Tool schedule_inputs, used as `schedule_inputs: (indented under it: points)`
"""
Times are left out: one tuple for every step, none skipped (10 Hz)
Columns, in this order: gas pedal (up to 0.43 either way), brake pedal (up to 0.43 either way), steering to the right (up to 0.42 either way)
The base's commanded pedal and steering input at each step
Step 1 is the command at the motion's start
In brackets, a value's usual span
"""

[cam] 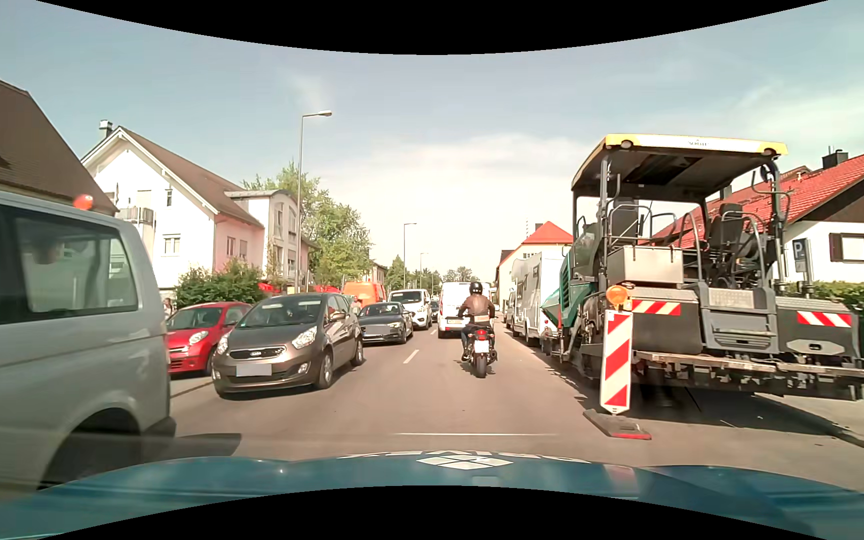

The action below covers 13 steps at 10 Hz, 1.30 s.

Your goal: Follow the waypoints while adhering to traffic rules and regulations

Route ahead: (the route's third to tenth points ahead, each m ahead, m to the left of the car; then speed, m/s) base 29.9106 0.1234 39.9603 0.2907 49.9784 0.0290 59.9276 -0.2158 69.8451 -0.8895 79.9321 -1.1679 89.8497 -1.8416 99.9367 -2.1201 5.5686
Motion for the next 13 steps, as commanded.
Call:
schedule_inputs:
  points:
    - [0.028, 0.0, 0.0]
    - [0.028, 0.0, 0.009]
    - [0.028, 0.0, 0.021]
    - [0.028, 0.0, 0.027]
    - [0.028, 0.0, 0.027]
    - [0.028, 0.0, 0.027]
    - [0.028, 0.0, 0.027]
    - [0.028, 0.0, 0.025]
    - [0.028, 0.0, 0.022]
    - [0.028, 0.0, 0.021]
    - [0.028, 0.0, 0.021]
    - [0.028, 0.0, 0.02]
    - [0.028, 0.0, 0.016]
